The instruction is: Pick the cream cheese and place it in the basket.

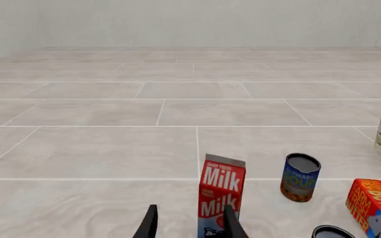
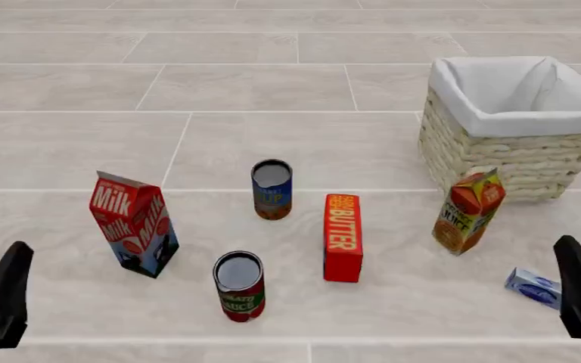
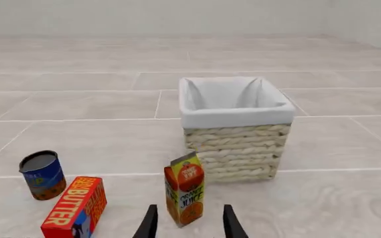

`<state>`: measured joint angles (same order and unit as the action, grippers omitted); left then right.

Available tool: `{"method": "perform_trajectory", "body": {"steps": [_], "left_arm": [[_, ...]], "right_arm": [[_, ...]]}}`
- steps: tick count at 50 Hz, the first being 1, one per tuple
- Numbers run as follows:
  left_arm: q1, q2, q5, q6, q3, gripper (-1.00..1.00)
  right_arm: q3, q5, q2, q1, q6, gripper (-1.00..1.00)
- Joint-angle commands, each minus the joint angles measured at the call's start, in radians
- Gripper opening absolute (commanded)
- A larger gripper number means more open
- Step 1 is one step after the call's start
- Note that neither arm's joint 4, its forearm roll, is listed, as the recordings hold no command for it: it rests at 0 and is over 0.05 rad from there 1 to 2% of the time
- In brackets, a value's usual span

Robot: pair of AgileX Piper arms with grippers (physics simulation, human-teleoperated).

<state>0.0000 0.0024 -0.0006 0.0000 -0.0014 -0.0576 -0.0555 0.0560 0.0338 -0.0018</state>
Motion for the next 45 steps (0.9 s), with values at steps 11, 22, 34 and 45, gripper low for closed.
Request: {"method": "perform_trajectory", "body": {"steps": [11, 22, 34, 45], "left_arm": [[0.000, 0.005, -0.001, 0.000, -0.003, 1.00], [0.000, 0.005, -0.001, 0.000, -0.003, 1.00], [0.000, 0.005, -0.001, 0.000, -0.003, 1.00], [0.000, 0.005, -0.001, 0.000, -0.003, 1.00]], "right_arm": [[-0.005, 0.001, -0.050, -0.056, -0.039, 1.00], [-0.174, -0.147, -0.053, -0.043, -0.046, 1.00], [-0.283, -0.300, -0.052, 0.003, -0.085, 1.00], [-0.358, -0.343, 0.095, 0.029, -0.150, 1.00]]}}
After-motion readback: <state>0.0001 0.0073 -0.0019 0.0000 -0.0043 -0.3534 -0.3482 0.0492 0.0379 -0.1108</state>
